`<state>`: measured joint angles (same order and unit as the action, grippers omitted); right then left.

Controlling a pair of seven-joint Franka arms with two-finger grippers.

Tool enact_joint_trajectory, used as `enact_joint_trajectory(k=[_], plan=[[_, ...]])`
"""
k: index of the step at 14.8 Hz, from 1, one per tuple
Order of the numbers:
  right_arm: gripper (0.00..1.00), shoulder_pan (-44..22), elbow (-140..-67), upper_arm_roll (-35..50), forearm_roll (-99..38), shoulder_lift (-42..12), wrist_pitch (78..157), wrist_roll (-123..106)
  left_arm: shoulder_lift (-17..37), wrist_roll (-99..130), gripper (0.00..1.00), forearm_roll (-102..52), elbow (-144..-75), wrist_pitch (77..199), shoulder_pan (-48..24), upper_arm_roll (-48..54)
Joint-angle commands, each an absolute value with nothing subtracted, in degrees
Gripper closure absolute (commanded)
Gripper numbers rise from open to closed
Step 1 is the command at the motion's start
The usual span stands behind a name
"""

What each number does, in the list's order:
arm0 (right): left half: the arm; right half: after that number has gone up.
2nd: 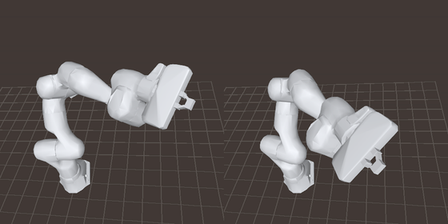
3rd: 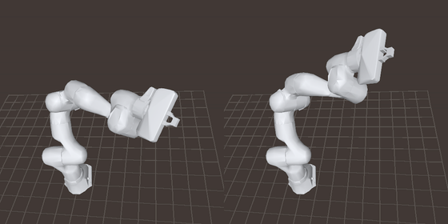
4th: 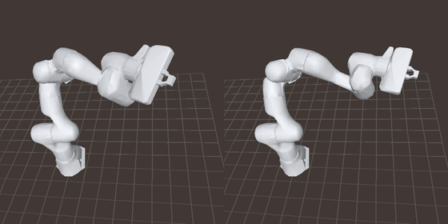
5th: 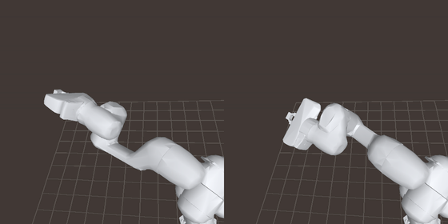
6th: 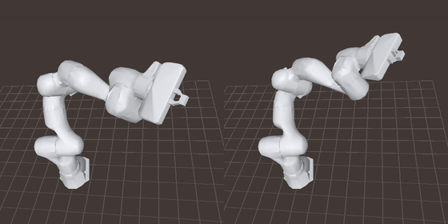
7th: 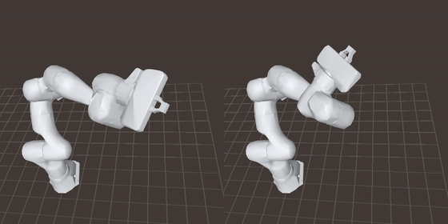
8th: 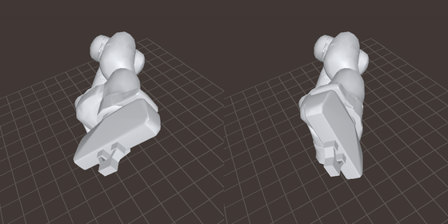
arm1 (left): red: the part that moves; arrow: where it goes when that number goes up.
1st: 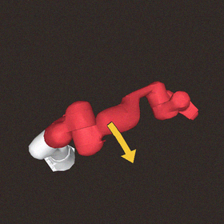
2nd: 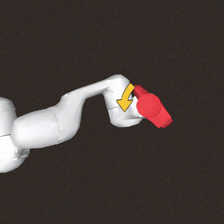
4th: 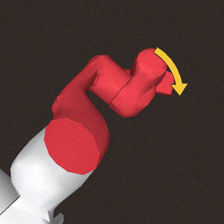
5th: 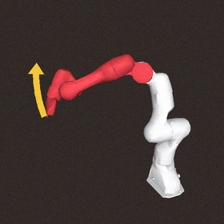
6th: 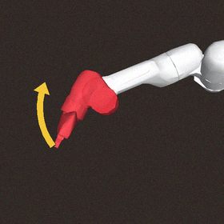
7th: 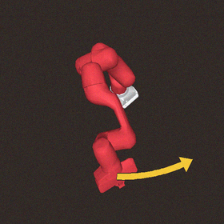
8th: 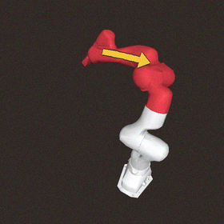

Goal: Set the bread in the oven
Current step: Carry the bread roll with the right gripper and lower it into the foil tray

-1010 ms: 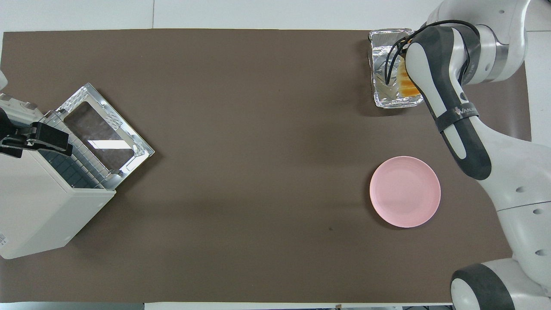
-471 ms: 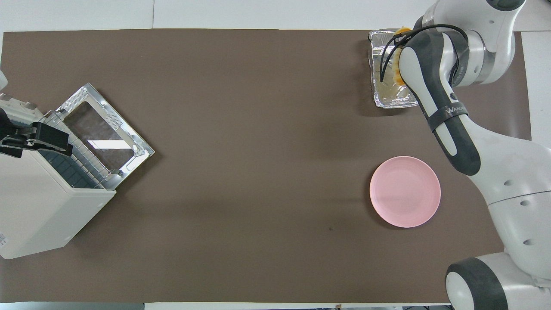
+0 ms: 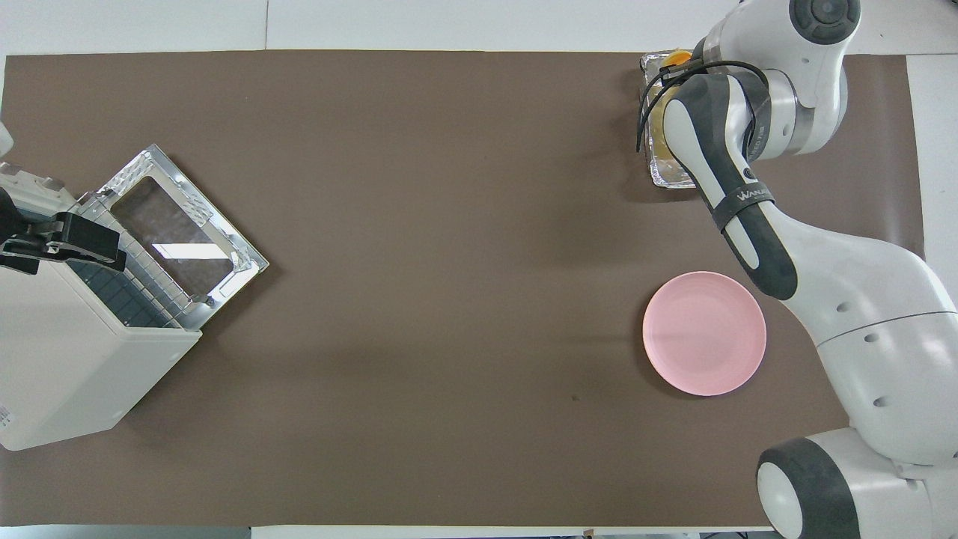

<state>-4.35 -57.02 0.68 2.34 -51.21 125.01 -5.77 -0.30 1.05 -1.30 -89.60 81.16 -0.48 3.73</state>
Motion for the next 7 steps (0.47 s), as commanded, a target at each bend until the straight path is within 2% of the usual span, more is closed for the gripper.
enact_joint_trajectory(k=[1,2,7], plan=[[0.28,-3.9,-57.0,1.0,2.5,-51.6,125.9,-6.0,-1.7,0.5,0.0,-1.3,-91.0,81.2,-0.4,3.6],[0.0,-3.8,-57.0,1.0,2.5,-51.5,125.9,-6.0,-1.7,0.5,0.0,-1.3,-91.0,81.2,-0.4,3.6],[0.0,-4.0,-56.4,1.0,2.2,-51.1,120.8,-5.5,-1.7,0.4,0.0,-1.3,-91.0,81.3,-0.4,3.6]])
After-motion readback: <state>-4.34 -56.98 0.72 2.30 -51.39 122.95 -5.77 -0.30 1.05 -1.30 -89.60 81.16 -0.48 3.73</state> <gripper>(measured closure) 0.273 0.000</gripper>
